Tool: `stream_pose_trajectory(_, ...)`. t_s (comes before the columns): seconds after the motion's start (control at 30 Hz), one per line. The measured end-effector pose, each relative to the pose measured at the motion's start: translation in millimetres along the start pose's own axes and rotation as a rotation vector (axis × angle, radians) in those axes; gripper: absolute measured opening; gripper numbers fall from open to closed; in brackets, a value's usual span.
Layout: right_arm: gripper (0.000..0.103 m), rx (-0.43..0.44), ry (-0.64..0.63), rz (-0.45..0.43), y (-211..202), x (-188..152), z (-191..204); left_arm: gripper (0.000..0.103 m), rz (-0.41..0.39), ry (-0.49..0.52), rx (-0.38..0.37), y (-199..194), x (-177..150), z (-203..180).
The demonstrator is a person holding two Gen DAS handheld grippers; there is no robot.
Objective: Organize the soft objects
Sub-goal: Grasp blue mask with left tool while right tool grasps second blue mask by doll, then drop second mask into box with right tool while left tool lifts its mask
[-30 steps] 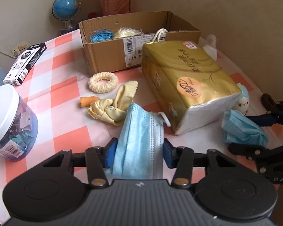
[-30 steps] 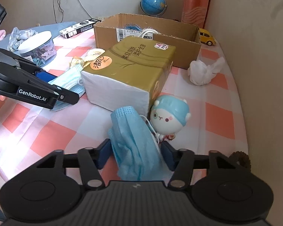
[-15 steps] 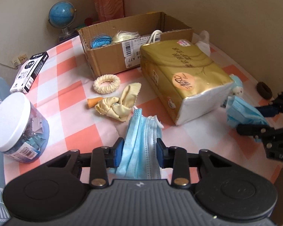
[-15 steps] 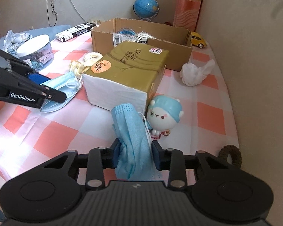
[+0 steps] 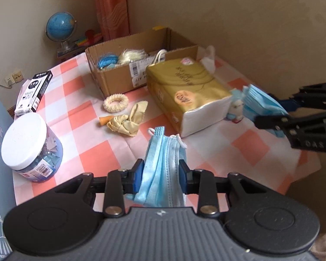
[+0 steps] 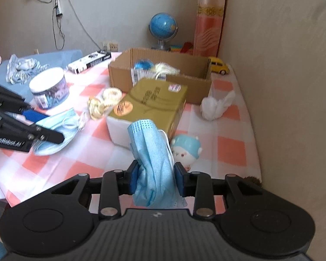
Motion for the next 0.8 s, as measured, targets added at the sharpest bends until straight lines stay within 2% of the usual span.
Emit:
stream_pose_trajectory(0.23,0.039,-0.029,0.000,-0.062,-10,30,-4,0.032,-0.050,0.005,-0.017,-23,10,0)
stream_pose_trajectory(0.43,0.039,-0.055,-0.011,-0.117,-4,74,-14,0.032,-0.073,0.000,-0.016,-28,20,4)
stream_pose_trajectory(0.8,0.039,-0.085,-0.047,-0.164,40,165,-42,0.032,-0.069,-0.031,0.005,-18,28,22)
Point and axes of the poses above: each gripper's, at about its wrist camera, not at the fingertips, and y roughly the way its jaws point, z to its left, x to its top, the point moved 9 cm from there along y, roughly the way its jaws point, and after that the axes turned 8 degrees about x, right-handed, at the moved point
